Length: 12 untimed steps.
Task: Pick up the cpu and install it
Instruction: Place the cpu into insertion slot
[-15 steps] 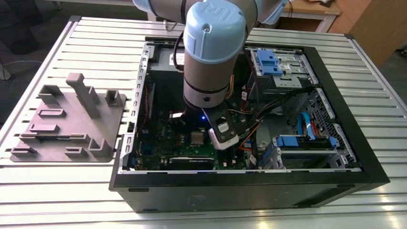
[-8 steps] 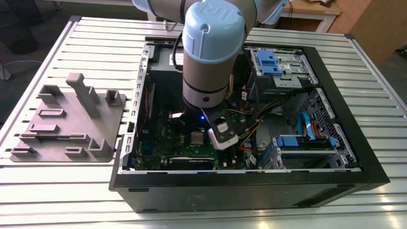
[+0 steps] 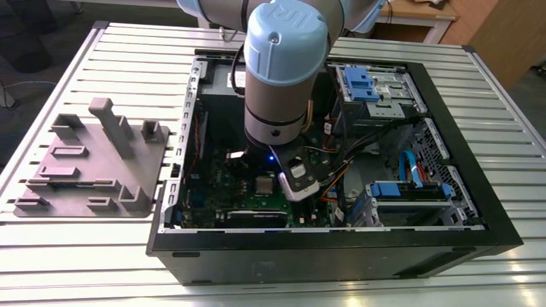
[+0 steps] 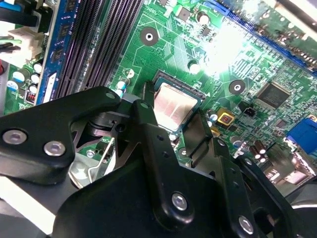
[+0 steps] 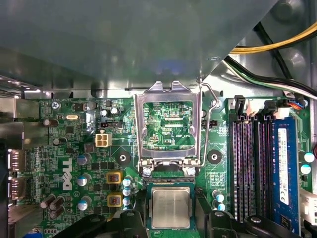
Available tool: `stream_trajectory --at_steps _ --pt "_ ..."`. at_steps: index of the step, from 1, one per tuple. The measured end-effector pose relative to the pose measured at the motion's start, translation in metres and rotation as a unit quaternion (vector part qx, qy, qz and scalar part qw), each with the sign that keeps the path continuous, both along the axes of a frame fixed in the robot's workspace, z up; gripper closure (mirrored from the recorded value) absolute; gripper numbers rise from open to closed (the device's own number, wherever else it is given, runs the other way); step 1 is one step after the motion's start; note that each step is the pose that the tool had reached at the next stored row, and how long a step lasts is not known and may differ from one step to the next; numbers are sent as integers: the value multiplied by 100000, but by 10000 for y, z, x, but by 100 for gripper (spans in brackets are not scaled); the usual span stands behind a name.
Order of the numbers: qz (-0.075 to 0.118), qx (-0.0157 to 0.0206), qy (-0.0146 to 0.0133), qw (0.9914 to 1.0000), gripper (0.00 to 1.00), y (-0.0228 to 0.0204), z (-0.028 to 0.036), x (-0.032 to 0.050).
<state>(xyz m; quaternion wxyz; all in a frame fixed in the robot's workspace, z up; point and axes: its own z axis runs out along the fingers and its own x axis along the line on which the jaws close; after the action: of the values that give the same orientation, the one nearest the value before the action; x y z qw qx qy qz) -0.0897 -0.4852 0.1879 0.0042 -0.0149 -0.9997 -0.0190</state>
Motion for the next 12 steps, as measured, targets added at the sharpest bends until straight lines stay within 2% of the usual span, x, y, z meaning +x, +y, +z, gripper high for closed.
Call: stream_trajectory --at_steps 9,10,12 --pt "-2 29 -7 100000 52 1 -6 0" --pt "-2 26 -15 100000 45 1 -6 0" --pt "3 14 -9 100000 45 0 -6 1"
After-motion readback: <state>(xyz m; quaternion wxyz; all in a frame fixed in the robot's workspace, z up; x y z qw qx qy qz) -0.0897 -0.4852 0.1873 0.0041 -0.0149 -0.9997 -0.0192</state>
